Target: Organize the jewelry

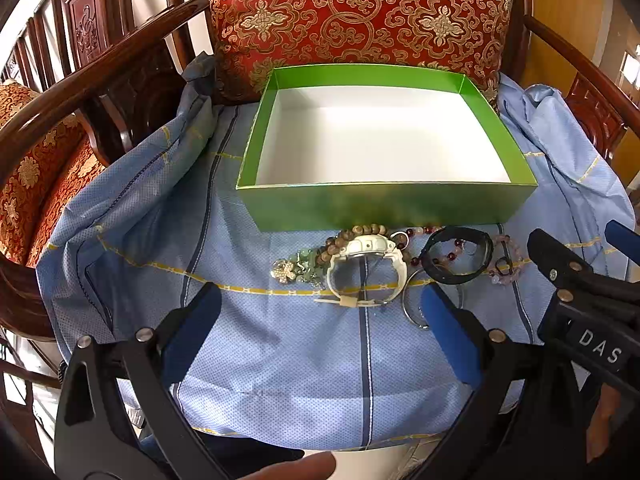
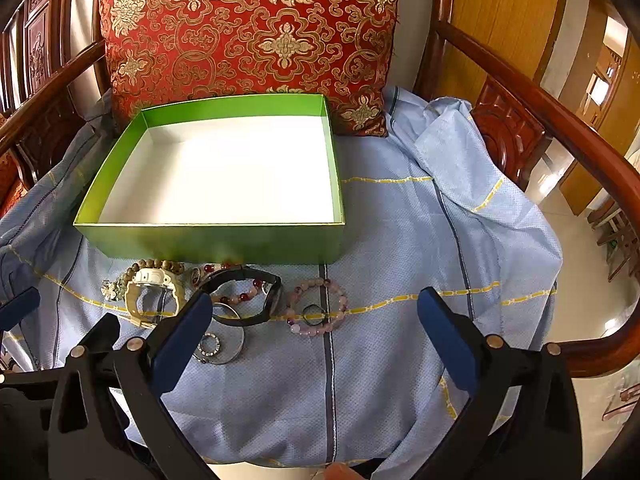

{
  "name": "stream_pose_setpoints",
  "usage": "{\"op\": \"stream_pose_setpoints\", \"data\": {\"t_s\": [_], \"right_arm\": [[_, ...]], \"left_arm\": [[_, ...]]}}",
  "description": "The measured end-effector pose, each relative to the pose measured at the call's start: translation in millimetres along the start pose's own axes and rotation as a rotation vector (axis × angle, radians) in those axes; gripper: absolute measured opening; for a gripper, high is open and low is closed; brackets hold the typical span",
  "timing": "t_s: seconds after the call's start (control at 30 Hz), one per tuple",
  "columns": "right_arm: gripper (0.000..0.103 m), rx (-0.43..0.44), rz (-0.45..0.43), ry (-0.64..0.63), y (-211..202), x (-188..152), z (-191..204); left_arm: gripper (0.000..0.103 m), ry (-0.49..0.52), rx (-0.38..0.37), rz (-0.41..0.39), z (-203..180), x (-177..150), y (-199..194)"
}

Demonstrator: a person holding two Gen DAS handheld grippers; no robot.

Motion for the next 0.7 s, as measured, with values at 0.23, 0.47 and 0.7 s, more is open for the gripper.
{"op": "stream_pose_setpoints", "data": {"t_s": [0.23, 0.47, 0.7], "right_arm": [[0.1, -0.011, -0.007, -0.007, 0.4, 0.9, 0.1], [0.1, -0.007, -0.006, -0.01, 0.3, 0.0, 1.2], [0.1, -0.011, -0.008, -0.01, -0.5, 0.1, 2.4]], "left_arm": [[0.099, 0.007, 0.0, 0.001, 0.8, -0.9, 1.0], [0.099, 0.007, 0.002, -0.001, 0.7, -1.3, 1.2], [0.099, 0.007, 0.001, -0.001, 1.7, -1.6, 1.6]]}}
Point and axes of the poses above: each gripper's, at about its wrist camera, not at the fingertips, and y roughly the way its jaws point, z to its left, x to its top, the point moved 8 cm from there along y, roughly the way its jaws point, and after that the axes turned 13 degrees about z, right-handed, at the moved point
